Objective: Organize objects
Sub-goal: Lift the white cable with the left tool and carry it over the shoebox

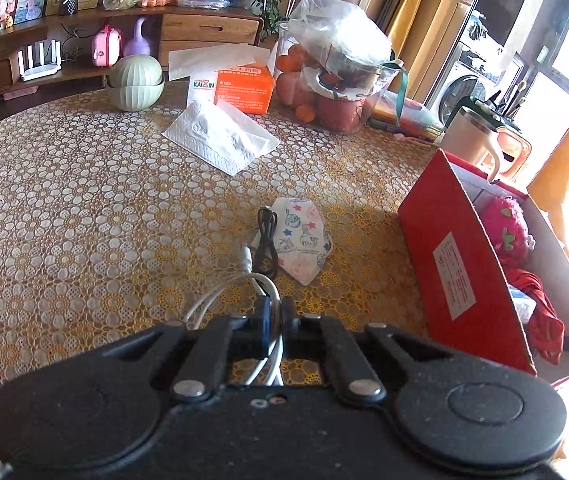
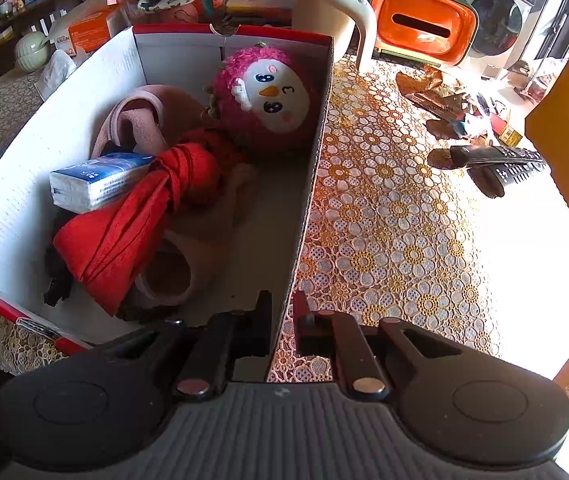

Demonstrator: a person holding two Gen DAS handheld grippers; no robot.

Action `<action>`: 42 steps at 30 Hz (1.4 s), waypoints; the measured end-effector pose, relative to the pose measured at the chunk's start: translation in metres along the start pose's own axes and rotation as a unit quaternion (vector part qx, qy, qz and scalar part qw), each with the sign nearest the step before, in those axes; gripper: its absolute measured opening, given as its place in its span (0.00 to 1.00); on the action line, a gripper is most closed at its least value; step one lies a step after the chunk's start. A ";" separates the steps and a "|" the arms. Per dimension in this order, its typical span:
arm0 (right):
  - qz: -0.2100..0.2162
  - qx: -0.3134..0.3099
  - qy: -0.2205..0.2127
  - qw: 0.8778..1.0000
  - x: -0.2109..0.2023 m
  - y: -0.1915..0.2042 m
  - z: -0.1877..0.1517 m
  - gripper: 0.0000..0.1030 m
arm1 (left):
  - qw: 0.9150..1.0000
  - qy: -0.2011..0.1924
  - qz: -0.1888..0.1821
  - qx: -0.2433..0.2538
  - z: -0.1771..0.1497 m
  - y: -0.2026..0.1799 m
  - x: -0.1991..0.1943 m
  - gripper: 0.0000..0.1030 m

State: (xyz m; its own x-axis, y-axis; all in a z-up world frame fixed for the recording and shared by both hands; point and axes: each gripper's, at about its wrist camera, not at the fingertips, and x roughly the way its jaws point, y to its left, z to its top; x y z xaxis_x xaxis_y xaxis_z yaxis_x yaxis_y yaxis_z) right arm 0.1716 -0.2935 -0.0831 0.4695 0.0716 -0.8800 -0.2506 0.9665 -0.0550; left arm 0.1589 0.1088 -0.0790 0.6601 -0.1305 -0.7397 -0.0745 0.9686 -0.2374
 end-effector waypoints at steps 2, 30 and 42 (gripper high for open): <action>0.000 0.000 0.000 1.000 0.000 0.000 0.000 0.10 | 1.000 -0.002 -0.008 -0.006 -0.001 0.000 -0.005 0.03; 0.006 -0.004 -0.007 1.000 0.001 0.003 0.000 0.10 | 0.976 -0.040 -0.200 0.076 0.034 -0.170 -0.053 0.03; 0.019 0.000 -0.010 1.000 0.002 -0.002 -0.001 0.10 | 0.957 0.007 -0.253 0.141 0.020 -0.258 -0.004 0.03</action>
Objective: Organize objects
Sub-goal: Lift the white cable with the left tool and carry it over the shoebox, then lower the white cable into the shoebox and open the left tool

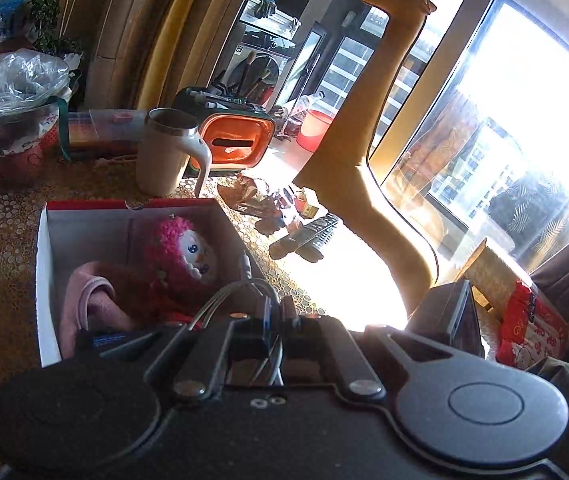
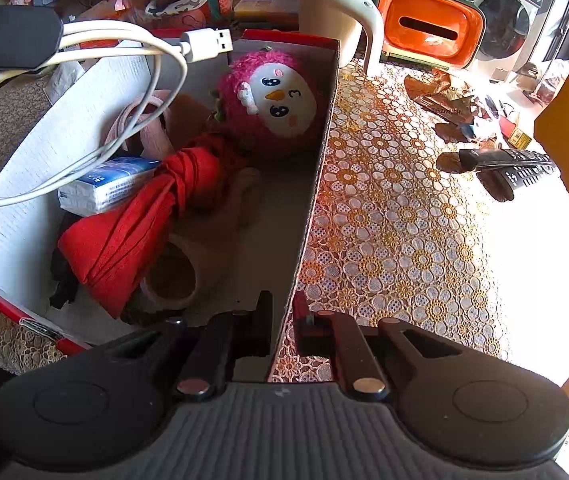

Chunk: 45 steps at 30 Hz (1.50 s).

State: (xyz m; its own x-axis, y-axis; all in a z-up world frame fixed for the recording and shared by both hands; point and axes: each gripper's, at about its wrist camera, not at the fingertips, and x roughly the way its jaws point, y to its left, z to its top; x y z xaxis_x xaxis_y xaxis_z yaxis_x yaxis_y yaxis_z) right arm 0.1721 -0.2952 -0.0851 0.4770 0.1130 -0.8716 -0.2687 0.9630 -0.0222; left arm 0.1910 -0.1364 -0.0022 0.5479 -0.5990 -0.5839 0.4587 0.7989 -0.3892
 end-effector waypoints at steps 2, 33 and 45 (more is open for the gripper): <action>0.003 0.001 -0.001 1.000 0.000 -0.001 0.000 0.10 | 1.000 0.007 -0.004 0.006 -0.002 -0.003 0.012 0.03; 0.021 0.006 -0.004 1.000 0.001 -0.009 -0.004 0.10 | 0.995 0.089 0.024 -0.025 -0.032 0.020 0.053 0.08; 0.014 0.006 -0.002 1.000 0.000 -0.007 -0.005 0.10 | 0.998 0.053 0.043 -0.011 -0.022 0.025 -0.004 0.16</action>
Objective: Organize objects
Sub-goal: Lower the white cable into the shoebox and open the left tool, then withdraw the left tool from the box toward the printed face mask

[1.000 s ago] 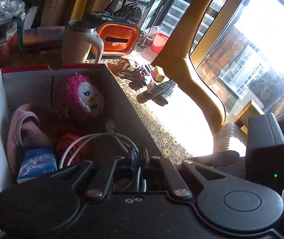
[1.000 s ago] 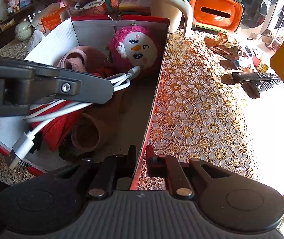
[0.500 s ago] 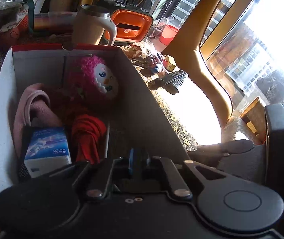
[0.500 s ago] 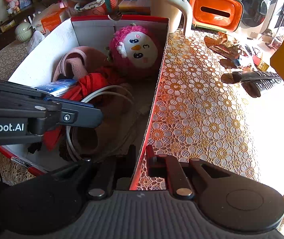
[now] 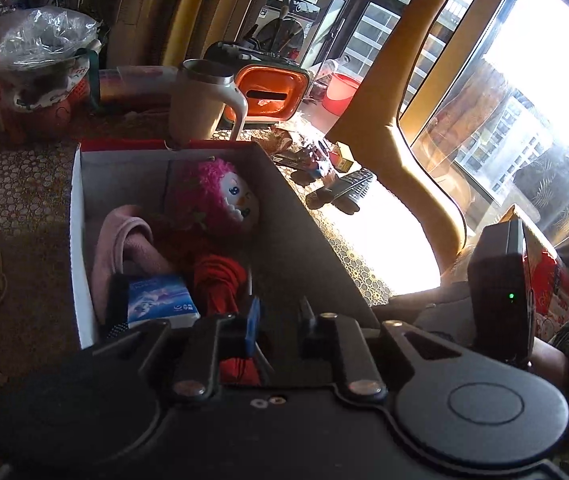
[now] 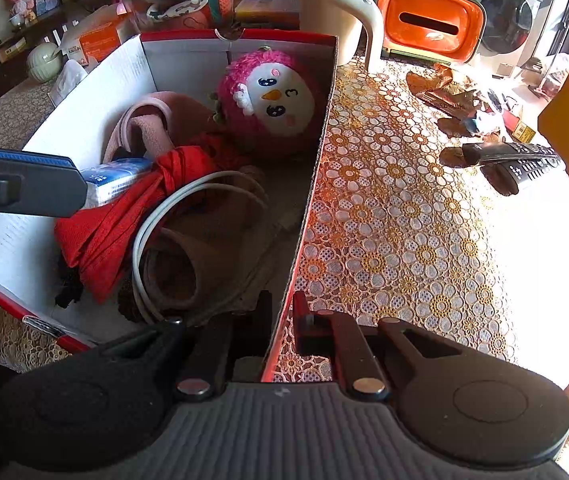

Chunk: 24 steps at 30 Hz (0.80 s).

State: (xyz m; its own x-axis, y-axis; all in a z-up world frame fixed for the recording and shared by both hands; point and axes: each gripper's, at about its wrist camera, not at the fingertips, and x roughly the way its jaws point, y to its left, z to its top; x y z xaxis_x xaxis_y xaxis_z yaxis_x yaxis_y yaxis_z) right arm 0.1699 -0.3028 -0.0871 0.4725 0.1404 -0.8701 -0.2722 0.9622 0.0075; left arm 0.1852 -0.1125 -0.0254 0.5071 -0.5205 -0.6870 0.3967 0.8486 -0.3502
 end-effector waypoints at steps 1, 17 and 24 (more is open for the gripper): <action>-0.001 0.000 0.000 1.000 0.000 0.000 0.000 0.10 | 1.000 -0.003 0.004 0.001 -0.001 0.002 -0.005 0.17; -0.007 -0.003 0.005 1.000 0.001 0.002 0.001 0.10 | 0.995 -0.036 0.093 -0.027 -0.015 0.069 -0.085 0.34; -0.011 -0.005 0.008 1.000 0.002 0.003 0.002 0.10 | 0.988 -0.032 0.146 -0.046 -0.029 0.110 -0.098 0.42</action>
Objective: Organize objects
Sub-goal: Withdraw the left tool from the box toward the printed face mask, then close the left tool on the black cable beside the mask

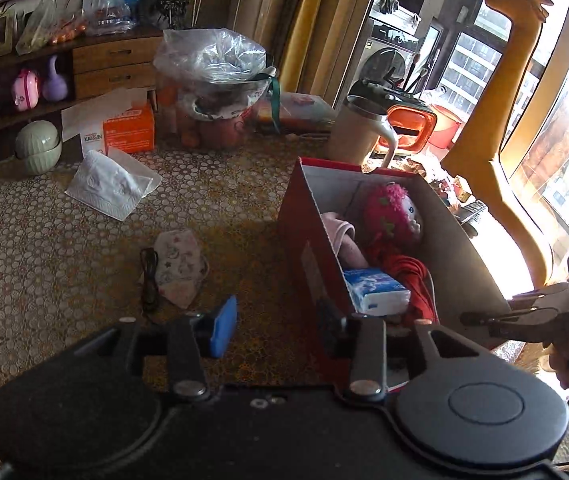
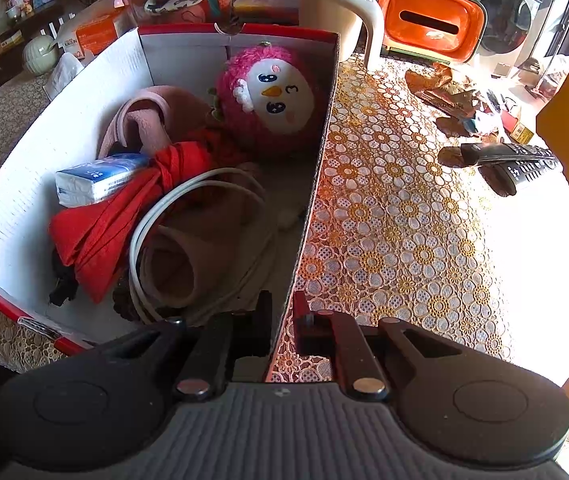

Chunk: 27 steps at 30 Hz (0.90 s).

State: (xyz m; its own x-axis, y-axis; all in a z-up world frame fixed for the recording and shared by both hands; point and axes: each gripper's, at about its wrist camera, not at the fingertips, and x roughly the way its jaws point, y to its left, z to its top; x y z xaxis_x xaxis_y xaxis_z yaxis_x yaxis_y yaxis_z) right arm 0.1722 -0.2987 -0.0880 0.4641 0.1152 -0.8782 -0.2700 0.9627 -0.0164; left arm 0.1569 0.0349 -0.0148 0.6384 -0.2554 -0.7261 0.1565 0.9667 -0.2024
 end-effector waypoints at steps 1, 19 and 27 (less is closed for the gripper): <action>-0.001 0.000 0.001 1.000 0.000 0.000 0.000 0.10 | 1.000 0.001 0.008 -0.001 -0.001 0.005 0.002 0.42; 0.001 0.001 0.012 1.000 0.002 0.001 0.003 0.10 | 0.996 0.004 0.085 -0.003 -0.002 0.053 0.070 0.86; 0.002 0.001 0.017 1.000 0.003 0.001 0.004 0.10 | 0.994 0.002 0.109 -0.017 0.009 0.075 0.107 0.91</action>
State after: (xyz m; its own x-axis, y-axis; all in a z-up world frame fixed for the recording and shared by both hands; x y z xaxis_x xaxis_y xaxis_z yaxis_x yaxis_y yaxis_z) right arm 0.1764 -0.2962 -0.0891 0.4346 0.1108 -0.8938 -0.2701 0.9627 -0.0120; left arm 0.2434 0.0803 -0.1014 0.6516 -0.0408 -0.7574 -0.0110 0.9979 -0.0632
